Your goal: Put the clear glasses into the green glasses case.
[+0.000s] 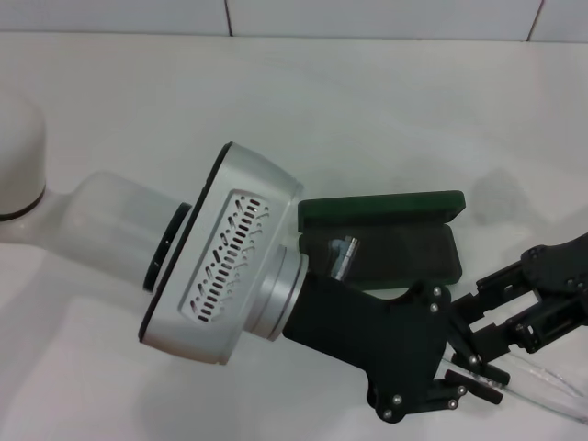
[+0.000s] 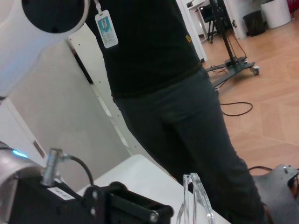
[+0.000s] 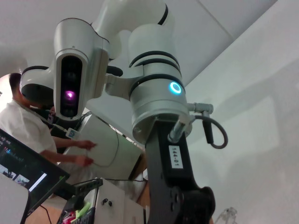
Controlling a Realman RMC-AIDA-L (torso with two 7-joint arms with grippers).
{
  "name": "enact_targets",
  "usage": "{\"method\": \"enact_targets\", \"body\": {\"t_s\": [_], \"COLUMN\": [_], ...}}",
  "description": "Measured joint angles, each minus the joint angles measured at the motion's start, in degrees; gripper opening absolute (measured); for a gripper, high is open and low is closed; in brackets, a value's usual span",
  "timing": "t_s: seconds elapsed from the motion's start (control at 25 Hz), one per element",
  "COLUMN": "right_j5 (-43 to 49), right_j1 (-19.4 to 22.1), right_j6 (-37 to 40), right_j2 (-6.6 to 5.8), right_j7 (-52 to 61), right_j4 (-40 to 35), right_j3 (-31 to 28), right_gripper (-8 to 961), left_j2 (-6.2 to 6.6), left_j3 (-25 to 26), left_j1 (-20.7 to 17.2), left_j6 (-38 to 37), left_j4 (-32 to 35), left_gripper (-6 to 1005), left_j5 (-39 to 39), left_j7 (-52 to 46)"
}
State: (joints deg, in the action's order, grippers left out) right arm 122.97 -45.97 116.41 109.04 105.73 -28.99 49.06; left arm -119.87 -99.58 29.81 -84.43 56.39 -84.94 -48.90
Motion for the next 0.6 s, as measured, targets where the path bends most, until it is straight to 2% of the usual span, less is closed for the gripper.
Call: {"method": "enact_targets", "body": {"t_s": [0.4, 0.48, 0.6], "right_j5": [0.15, -0.09, -0.09], "right_j1": [0.22, 0.70, 1.87], "right_j6": [-1.79, -3.17, -5.78], "right_j2": [-0.19, -0.48, -1.17], "right_j7": [0.56, 0.65, 0.77], "right_j4": [-0.25, -1.09, -5.02], "right_j3": [0.23, -0.93, -6.11], "right_gripper": [694, 694, 695], "left_j2": [-0.06, -0.07, -0.18], "left_j3": [0.29, 0.81, 0.85], "left_j1": [-0.51, -0.47, -0.13], "left_j6": [1.89, 2.32, 2.43], "left_j4": [-0.79, -1.62, -3.15], "left_gripper": [56, 56, 57], "left_j5": [1.02, 1.07, 3.11], "left_j7": [2.64, 2.59, 2.69]}}
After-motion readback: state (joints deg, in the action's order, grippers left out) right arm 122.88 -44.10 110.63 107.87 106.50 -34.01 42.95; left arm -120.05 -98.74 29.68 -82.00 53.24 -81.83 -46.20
